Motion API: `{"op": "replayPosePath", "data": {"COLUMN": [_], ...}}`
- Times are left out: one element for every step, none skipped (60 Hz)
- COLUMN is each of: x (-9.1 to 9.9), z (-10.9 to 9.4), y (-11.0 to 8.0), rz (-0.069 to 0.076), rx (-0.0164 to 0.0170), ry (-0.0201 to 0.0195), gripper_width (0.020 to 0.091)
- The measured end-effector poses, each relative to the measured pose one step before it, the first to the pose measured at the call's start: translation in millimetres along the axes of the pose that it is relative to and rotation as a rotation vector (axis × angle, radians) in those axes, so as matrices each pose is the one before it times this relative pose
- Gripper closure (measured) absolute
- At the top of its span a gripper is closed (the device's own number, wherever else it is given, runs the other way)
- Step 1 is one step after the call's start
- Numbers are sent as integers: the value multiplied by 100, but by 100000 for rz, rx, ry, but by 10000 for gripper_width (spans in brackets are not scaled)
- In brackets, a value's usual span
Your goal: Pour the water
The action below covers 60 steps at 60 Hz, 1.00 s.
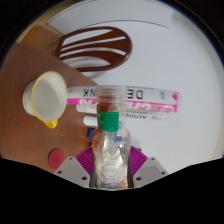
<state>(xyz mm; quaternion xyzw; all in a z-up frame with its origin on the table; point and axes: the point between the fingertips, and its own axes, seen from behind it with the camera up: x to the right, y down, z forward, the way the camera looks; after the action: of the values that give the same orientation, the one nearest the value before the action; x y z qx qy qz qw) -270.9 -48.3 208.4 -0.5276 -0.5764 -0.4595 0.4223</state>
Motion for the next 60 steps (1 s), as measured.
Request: {"op": "replayPosePath", "data": {"x": [378, 336, 296, 322, 304, 254, 288, 269, 307, 301, 298, 269, -14, 248, 163, 85, 47, 27, 41, -177, 218, 97, 137, 156, 179, 241, 72, 51, 146, 224, 106, 76, 9, -4, 21, -62, 71, 9, 51, 70, 63, 8, -31, -84, 21, 36, 72, 59, 64, -9, 84, 53, -7, -11, 47, 5, 15, -43, 66, 44], "z": [-155, -167, -161, -150, -170, -185, 11, -89, -79, -51, -46, -1, -11, 68, 107, 156, 151, 194, 196, -61, 418, 298, 303, 336, 325, 347, 256, 361, 398, 364, 354, 337, 340, 336, 310, 387, 285, 285, 261, 271, 275, 267, 246, 238, 234, 194, 168, 150, 104, -29, -7, -33, -40, -36, -56, -58, -64, -27, -77, -68], "y": [109, 98, 57, 74, 104, 127, 174, 136, 123, 140, 142, 225, 307, 365, 340, 375, 422, 456, 474, 547, 645, 584, 557, 558, 610, 577, 533, 596, 585, 646, 632, 628, 618, 595, 556, 480, 527, 515, 429, 381, 373, 411, 411, 360, 418, 373, 367, 377, 440, -415, -19, 290, -132, 43, 39, -11, 79, 26, 26, 12], "rz": [4975, 5273, 5534, 5724, 5719, 5513, 5749, 5737, 5705, 5753, 5538, 5371, 5414, 5351, 5167, 5272, 5338, 5341, 5170, 4541, 4613, 4347, 4094, 3845, 3354, 2761, 2178, 1893, 1886, 1756, 1621, 1475, 1368, 1348, 1220, 1033, 937, 868, 673, 430, 236, 257, 416, 872, 751, 839, 725, 592, 501, 1103, 885, 367, 654, 387, 113, 173, 58, 48, -1, 31], "rx": [393, 365, 518, 532, 465, 292, 459, 357, 408, 504, 422, 239, 15, -16, -43, -164, -203, -267, -350, -647, 23, -391, -220, -129, -38, -70, -302, -20, -65, 114, -291, -364, -502, -383, -271, -443, -300, -299, -117, 60, 121, -106, -313, -575, -388, -430, -274, -166, -430, 2063, 1472, -263, 1147, 508, 315, 527, 51, 366, -88, -127], "ry": [-550, -641, -702, -718, -803, -715, -1284, -1022, -901, -856, -748, -749, -106, -888, -1112, -1246, -1393, -1434, -1272, 104, -1916, -1177, -932, -746, -532, -392, 446, 31, -586, -845, -518, -571, -711, -715, -525, 98, -289, -227, -268, -100, -70, -286, -421, -151, -120, 75, 159, 116, 70, 108, -128, 369, 175, 89, 248, 179, 242, 241, 230, 243], "gripper_width": [677, 677, 674, 672, 671, 670, 669, 670, 670, 670, 669, 670, 670, 671, 672, 671, 670, 670, 672, 671, 671, 671, 669, 669, 670, 670, 671, 671, 669, 671, 670, 669, 670, 671, 670, 669, 670, 669, 670, 669, 668, 669, 669, 667, 668, 668, 668, 667, 659, 659, 660, 655, 655, 650, 647, 632, 624, 615, 602, 593]}}
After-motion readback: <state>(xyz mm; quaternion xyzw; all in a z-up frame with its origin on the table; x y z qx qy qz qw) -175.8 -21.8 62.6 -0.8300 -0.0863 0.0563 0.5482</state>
